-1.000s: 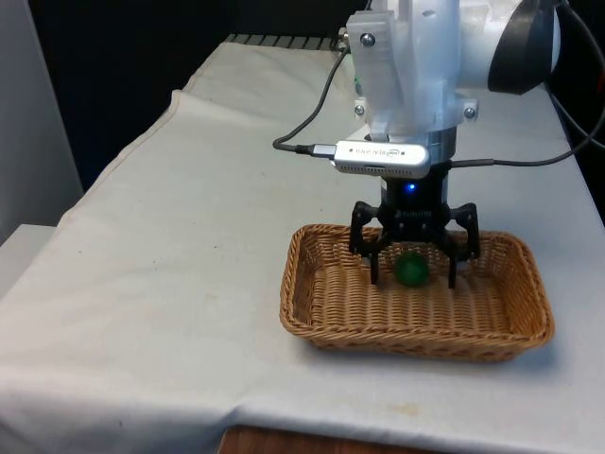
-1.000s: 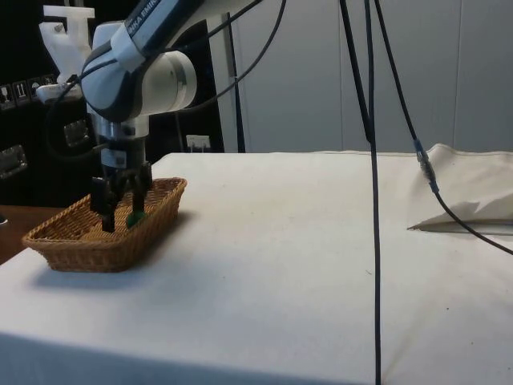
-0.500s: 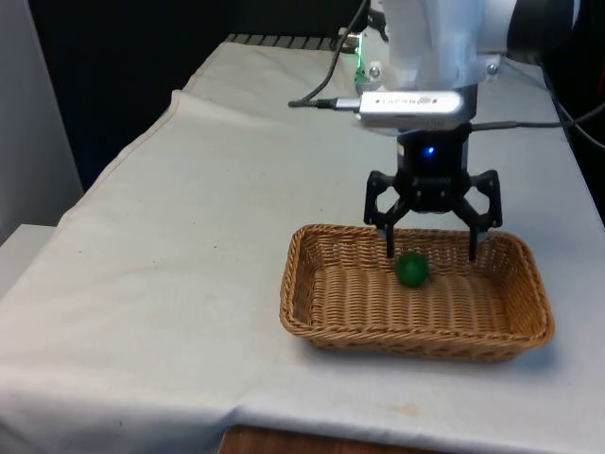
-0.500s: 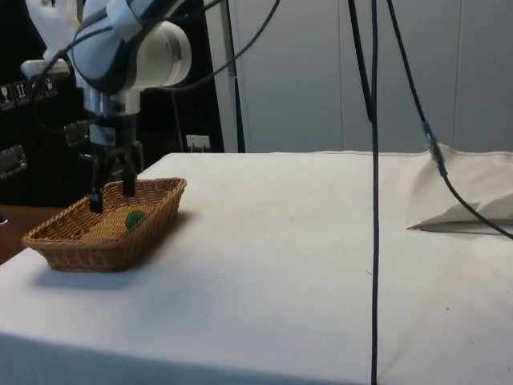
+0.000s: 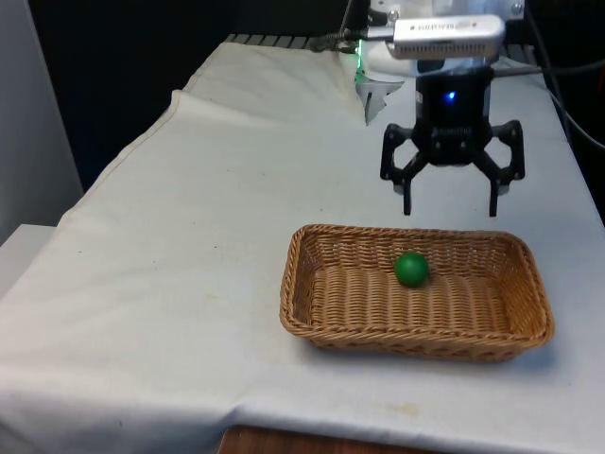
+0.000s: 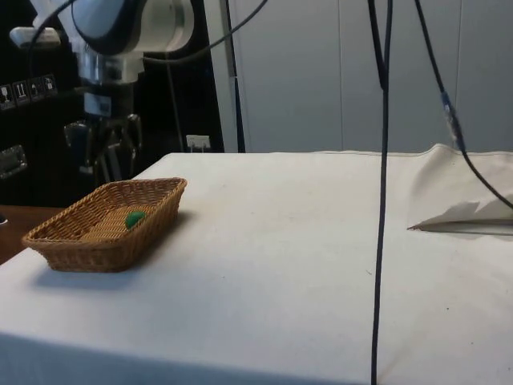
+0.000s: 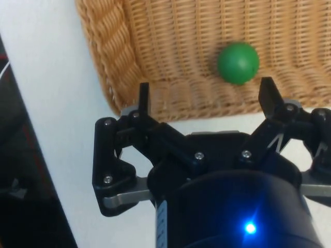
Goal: Pick up the ball and place it into the basket.
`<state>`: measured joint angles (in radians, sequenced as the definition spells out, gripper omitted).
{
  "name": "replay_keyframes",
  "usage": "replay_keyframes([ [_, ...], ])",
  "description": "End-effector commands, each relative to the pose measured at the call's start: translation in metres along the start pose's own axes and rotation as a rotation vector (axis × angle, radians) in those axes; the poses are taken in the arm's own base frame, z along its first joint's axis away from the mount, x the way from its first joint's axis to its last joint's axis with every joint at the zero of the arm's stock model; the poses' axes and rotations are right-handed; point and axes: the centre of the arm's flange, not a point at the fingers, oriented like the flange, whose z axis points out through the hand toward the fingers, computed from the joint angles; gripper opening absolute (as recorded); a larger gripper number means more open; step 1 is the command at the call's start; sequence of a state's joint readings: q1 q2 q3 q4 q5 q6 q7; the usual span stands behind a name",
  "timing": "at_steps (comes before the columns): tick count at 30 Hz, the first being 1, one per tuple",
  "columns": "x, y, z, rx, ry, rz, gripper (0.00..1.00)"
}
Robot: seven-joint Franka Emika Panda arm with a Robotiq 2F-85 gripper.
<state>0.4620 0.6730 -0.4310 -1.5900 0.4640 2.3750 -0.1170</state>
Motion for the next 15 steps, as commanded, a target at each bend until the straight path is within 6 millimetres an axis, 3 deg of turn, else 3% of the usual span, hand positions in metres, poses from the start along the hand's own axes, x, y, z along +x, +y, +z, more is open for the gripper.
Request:
replay_keyframes([
  [1, -0.002, 0.000, -0.003, 0.002, 0.000, 0.001, 1.00],
  [10, -0.020, 0.001, -0.036, 0.011, -0.001, 0.005, 1.00],
  [12, -0.018, 0.002, -0.035, 0.017, -0.002, 0.002, 1.00],
  [15, -0.031, 0.005, -0.050, 0.015, -0.003, 0.002, 1.00],
])
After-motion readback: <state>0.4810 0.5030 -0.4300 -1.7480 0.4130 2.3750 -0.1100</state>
